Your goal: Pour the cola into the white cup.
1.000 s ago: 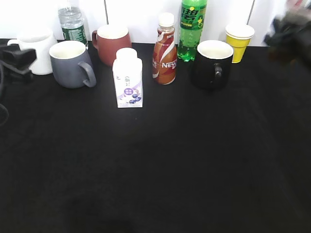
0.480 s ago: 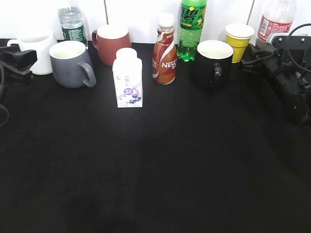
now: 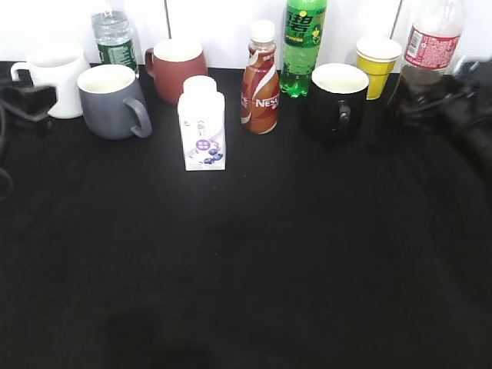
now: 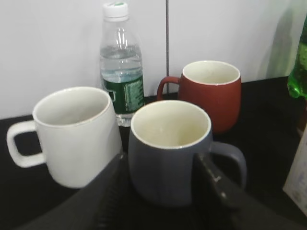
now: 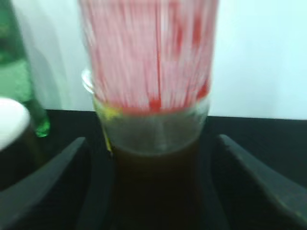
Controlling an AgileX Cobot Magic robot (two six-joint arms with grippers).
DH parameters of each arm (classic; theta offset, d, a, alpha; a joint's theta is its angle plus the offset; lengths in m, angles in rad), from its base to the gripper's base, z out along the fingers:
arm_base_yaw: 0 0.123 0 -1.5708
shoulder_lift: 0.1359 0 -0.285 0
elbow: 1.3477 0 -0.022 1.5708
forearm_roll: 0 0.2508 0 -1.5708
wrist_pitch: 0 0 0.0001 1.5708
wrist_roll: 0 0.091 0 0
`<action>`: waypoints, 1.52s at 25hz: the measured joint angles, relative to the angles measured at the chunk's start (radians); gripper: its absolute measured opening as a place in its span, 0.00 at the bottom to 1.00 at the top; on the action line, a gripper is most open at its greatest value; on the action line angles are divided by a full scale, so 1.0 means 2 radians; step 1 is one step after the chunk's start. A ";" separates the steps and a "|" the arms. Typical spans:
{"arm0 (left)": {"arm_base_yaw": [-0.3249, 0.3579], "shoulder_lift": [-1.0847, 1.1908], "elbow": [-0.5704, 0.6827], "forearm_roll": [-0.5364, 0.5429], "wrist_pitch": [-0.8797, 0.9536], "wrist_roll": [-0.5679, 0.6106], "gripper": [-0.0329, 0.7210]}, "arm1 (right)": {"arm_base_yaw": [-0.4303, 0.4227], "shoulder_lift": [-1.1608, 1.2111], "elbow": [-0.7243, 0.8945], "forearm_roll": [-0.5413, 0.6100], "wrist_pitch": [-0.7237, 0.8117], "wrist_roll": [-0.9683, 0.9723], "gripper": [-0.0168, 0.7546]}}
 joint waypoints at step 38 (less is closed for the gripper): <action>-0.006 -0.652 -0.019 -0.143 0.868 0.097 0.67 | 0.001 -0.935 0.104 0.002 1.084 -0.008 0.84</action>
